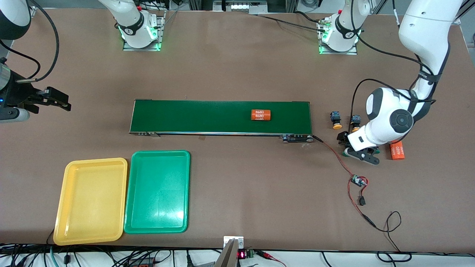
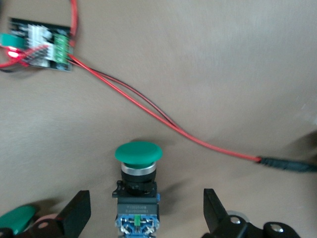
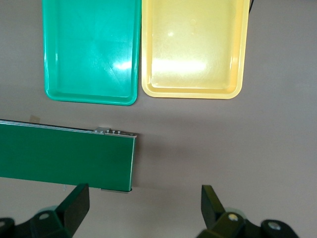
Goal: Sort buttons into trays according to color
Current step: 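Carry the green button onto the conveyor belt and release it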
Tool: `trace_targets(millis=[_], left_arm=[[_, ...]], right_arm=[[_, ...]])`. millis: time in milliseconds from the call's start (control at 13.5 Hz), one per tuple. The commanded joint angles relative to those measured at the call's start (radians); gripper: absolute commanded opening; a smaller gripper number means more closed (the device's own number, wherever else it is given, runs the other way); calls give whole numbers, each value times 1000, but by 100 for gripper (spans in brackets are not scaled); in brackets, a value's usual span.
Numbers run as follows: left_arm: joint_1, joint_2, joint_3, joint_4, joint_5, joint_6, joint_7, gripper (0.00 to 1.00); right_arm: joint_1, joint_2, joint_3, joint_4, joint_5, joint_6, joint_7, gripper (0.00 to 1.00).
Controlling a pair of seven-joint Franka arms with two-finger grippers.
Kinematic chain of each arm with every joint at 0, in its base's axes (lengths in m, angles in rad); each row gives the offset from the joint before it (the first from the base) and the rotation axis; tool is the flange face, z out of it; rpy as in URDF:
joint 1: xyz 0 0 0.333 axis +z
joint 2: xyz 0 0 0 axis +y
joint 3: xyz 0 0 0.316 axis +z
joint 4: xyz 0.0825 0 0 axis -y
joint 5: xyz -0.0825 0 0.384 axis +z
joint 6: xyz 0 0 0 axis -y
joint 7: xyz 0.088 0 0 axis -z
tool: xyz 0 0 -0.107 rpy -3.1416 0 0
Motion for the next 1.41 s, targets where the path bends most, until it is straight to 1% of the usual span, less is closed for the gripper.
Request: trace_targets(millis=[0,74,148,222,296,370,444,518,592,666,740,814,962,1036,1184,1258,1332], left_arm=[[-6,-15,16,-46,-10,29,68,100],[-6,-4,28,-47,-10,29,68,100],[-6,2,31,-47,-10,29,62,97],[-6,2,33,-47,-10,27,56,76],[-6,-1,33,-47,-9,20,56,51],[-6,-4,32,-46,-9,17,70,34],[-6,-9,32,-41,-9,15,70,28],[-6,-10,32,-32,-9,15,70,24],[-6,-10,32,-17,-9,17,67,18],[-6,-13,27,-12,-9,15,67,13],[-6,-36,22,-12,-9,12,67,11],[-6,-54,16,-10,-7,-17,65,10],[-2,-84,-39,19,-9,-95,62,10],[1,-114,-59,19,-7,-139,68,10],[1,-139,-140,19,-9,-210,100,10],[1,-169,-172,19,-17,-226,88,10],[0,-189,-188,19,-18,-250,82,10]], right_arm=[[-3,-10,1,-1,13,-12,-14,100],[-3,-10,1,-1,13,-14,-15,100],[-1,-10,1,-1,13,-14,-14,100],[-1,-10,2,-1,13,-14,-14,100],[-1,-10,2,-1,13,-14,-14,100],[0,-10,4,-1,13,-12,-14,100],[2,-10,4,-1,13,-14,-11,100],[8,-10,5,-1,13,-14,-8,100],[14,-10,5,-1,13,-12,-6,100],[16,-10,5,-1,13,-12,-6,100],[16,-10,5,-1,13,-12,-12,100],[16,-9,5,-1,10,-12,-18,100],[13,0,4,-4,2,-12,-18,100],[13,14,4,-4,2,-12,-18,100],[13,22,4,-9,2,-14,-20,100],[14,37,4,-9,1,-17,-18,100],[16,45,4,-9,1,-59,-18,100]])
